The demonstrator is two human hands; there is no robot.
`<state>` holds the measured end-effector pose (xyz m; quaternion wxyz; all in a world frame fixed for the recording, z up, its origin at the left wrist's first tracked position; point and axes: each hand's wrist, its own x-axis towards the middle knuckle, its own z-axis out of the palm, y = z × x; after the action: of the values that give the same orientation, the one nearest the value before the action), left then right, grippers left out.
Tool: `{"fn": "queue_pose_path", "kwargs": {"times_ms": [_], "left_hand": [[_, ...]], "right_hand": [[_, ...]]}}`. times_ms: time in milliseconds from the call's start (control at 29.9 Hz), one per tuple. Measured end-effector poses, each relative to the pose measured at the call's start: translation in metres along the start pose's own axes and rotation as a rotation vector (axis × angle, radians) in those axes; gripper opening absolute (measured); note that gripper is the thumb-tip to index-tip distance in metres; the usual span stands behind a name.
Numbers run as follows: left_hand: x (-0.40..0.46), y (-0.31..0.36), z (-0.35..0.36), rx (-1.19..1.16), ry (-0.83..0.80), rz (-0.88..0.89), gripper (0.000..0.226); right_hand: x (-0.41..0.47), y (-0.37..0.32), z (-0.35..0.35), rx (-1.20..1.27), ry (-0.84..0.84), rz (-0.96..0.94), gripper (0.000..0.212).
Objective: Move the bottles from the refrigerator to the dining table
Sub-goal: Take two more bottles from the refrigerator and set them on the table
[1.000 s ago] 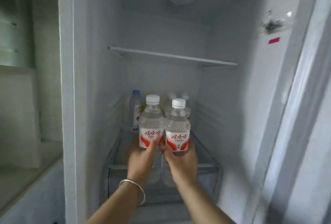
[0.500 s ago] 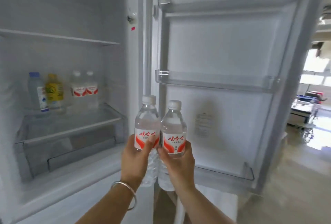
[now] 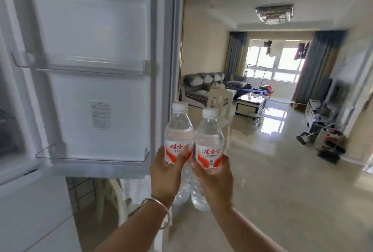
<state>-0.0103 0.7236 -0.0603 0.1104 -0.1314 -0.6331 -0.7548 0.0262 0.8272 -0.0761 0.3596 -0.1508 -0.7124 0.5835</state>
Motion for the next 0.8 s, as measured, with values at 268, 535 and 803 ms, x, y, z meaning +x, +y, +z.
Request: {"fn": "queue_pose_path", "kwargs": {"times_ms": [268, 535, 803], "left_hand": [[-0.005, -0.032, 0.128, 0.045, -0.085, -0.112, 0.049], [0.069, -0.08, 0.201, 0.067, -0.086, -0.097, 0.037], [0.205, -0.145, 0.253, 0.084, -0.022, -0.126, 0.036]], "right_hand": [[0.065, 0.043, -0.104, -0.104, 0.104, 0.064, 0.058], [0.173, 0.097, -0.114, -0.179, 0.147, 0.077, 0.052], [0.318, 0.144, -0.07, -0.265, 0.118, 0.076, 0.053]]}}
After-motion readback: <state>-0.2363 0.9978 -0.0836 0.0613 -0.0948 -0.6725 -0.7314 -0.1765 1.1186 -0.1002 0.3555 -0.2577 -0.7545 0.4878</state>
